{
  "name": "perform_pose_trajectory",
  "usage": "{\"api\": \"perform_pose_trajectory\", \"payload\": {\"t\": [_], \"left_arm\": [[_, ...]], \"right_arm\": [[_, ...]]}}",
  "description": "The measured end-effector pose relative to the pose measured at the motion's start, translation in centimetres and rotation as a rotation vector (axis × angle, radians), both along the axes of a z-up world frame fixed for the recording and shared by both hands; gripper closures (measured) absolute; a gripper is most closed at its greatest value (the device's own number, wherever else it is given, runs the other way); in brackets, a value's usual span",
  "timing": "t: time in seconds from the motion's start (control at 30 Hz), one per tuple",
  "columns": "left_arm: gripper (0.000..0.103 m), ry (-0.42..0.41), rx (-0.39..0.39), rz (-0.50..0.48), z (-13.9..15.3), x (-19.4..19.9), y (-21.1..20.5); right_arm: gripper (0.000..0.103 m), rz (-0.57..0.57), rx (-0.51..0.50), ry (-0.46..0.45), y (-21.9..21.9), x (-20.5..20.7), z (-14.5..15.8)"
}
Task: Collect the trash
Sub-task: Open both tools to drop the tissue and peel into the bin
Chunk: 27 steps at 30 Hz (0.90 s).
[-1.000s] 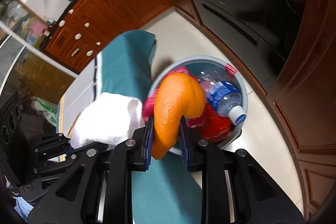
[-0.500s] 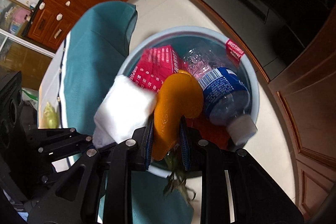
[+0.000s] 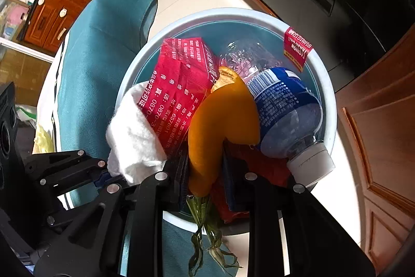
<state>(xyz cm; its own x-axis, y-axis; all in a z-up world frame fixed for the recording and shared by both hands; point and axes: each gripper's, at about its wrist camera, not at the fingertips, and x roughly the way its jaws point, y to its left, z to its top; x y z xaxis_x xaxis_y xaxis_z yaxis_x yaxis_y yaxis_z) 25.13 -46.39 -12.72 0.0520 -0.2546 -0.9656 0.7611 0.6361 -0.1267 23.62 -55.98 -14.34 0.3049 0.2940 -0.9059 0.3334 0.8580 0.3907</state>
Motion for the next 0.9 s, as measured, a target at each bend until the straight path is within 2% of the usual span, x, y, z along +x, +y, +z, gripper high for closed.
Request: {"api": "perform_pose_trajectory", "payload": {"t": [0.1, 0.2, 0.23, 0.27, 0.4, 0.47, 0.6, 0.83, 0.9], "left_arm": [[0.094, -0.024, -0.005, 0.004, 0.7, -0.1, 0.7], [0.073, -0.072, -0.008, 0.015, 2.0, -0.2, 1.4], [0.059, -0.099, -0.007, 0.019, 2.5, -0.3, 1.6], [0.055, -0.121, -0.011, 0.021, 3.0, -0.4, 2.0], [0.049, -0.153, -0.027, 0.017, 4.6, -0.9, 3.0], [0.048, -0.165, -0.033, 0.015, 5.5, -1.3, 3.7], [0.043, -0.171, -0.060, 0.009, 7.0, -2.1, 5.0], [0.038, -0.185, -0.131, 0.008, 10.2, -3.5, 8.0], [0.038, -0.181, -0.152, 0.013, 10.8, -3.6, 8.6]], "right_arm": [[0.078, 0.009, -0.004, -0.005, 0.4, 0.0, 0.6], [0.072, -0.003, 0.002, -0.010, 0.5, -0.3, 1.3], [0.070, -0.013, 0.005, -0.010, 0.4, -0.4, 1.6], [0.064, -0.021, 0.002, -0.014, 0.3, -0.5, 1.9], [0.042, -0.035, -0.006, -0.043, 0.1, -1.5, 3.7], [0.036, -0.038, -0.020, -0.060, 0.4, -2.0, 4.8], [0.030, -0.047, -0.039, -0.087, 1.0, -3.1, 6.8], [0.029, -0.062, -0.056, -0.120, 2.2, -4.5, 9.4], [0.026, -0.060, -0.062, -0.129, 2.8, -4.7, 10.2]]}}
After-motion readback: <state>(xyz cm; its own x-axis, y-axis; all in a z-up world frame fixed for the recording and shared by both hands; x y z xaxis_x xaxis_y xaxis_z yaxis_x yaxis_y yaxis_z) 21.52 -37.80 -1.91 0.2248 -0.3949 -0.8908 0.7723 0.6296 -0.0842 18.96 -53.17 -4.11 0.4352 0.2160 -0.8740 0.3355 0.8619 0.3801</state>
